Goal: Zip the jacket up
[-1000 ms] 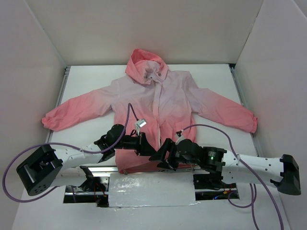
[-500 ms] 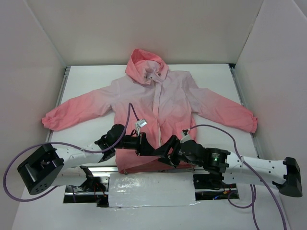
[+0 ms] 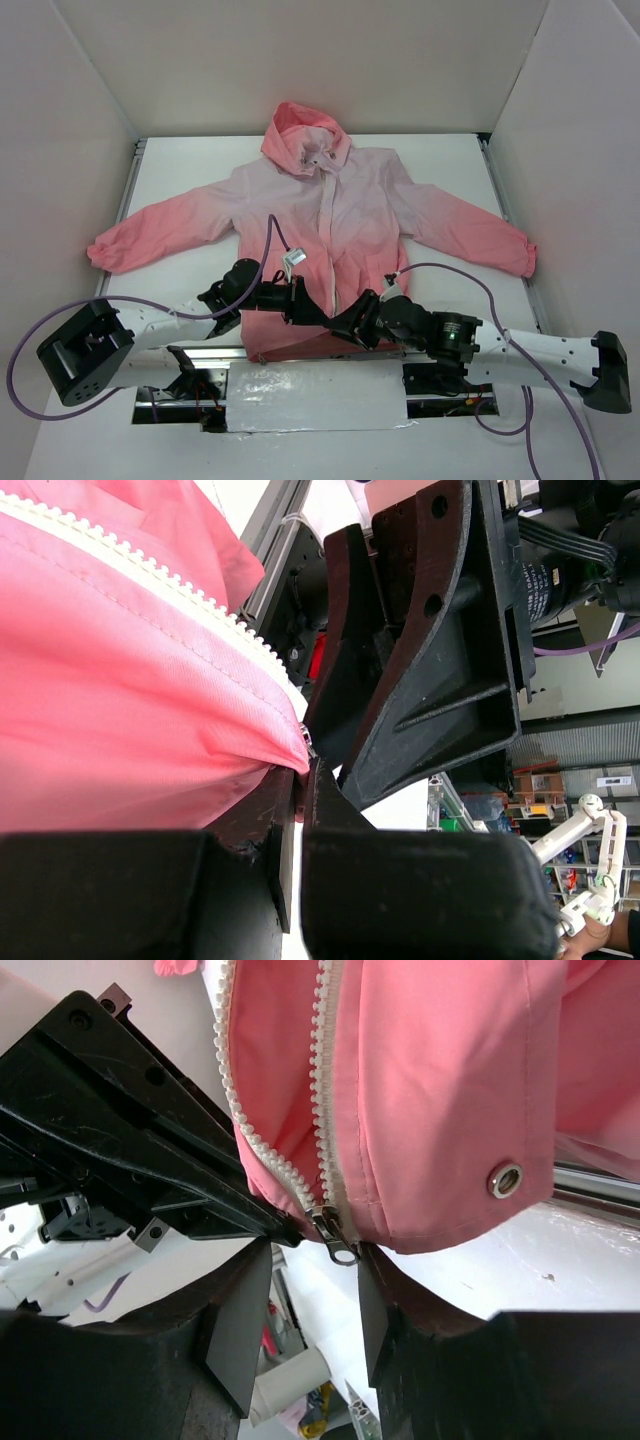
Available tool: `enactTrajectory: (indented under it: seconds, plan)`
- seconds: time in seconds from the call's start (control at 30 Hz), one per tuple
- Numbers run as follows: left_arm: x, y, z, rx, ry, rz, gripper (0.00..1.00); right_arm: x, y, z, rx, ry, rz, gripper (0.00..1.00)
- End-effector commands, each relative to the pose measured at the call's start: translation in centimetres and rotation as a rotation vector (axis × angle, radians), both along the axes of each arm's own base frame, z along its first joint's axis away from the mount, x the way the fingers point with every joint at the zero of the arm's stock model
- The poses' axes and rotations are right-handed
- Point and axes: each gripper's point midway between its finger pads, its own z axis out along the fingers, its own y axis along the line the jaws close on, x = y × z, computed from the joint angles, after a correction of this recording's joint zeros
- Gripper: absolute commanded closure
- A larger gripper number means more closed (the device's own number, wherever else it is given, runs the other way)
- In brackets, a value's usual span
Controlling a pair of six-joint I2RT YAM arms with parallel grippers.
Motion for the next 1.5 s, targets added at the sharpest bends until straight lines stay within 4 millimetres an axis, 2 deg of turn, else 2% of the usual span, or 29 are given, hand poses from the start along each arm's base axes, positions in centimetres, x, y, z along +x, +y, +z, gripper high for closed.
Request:
enactTrajectory:
  seconds: [0.0, 0.17, 0.4, 0.93, 1.47]
  plan:
    - [0.1, -0.7, 2.8, -0.078, -0.061, -0.035, 1.00, 0.6, -0.5, 0.0, -0.006, -0.030, -0.030, 0.54]
    - [0.1, -0.7, 2.6, -0.074, -0.058, -0.035, 1.00, 0.4, -0.7, -0.4, -0.023, -0.028, -0.023, 0.58]
    - [0.0, -0.6, 2.7, -0.075, -0.060, -0.037, 1.00, 0.7, -1.1, 0.1, -0.007, -0.040, -0.042, 0.63]
    - [0.0, -0.3, 2.6, -0.058, -0.070, -0.024, 1.00, 0.6, -1.1, 0.5, -0.001, -0.042, -0.037, 0.67]
    - [-0.2, -0.2, 2.8, -0.070, -0.068, -0.026, 1.00, 0.6, -1.2, 0.7, -0.004, -0.057, -0.034, 0.81]
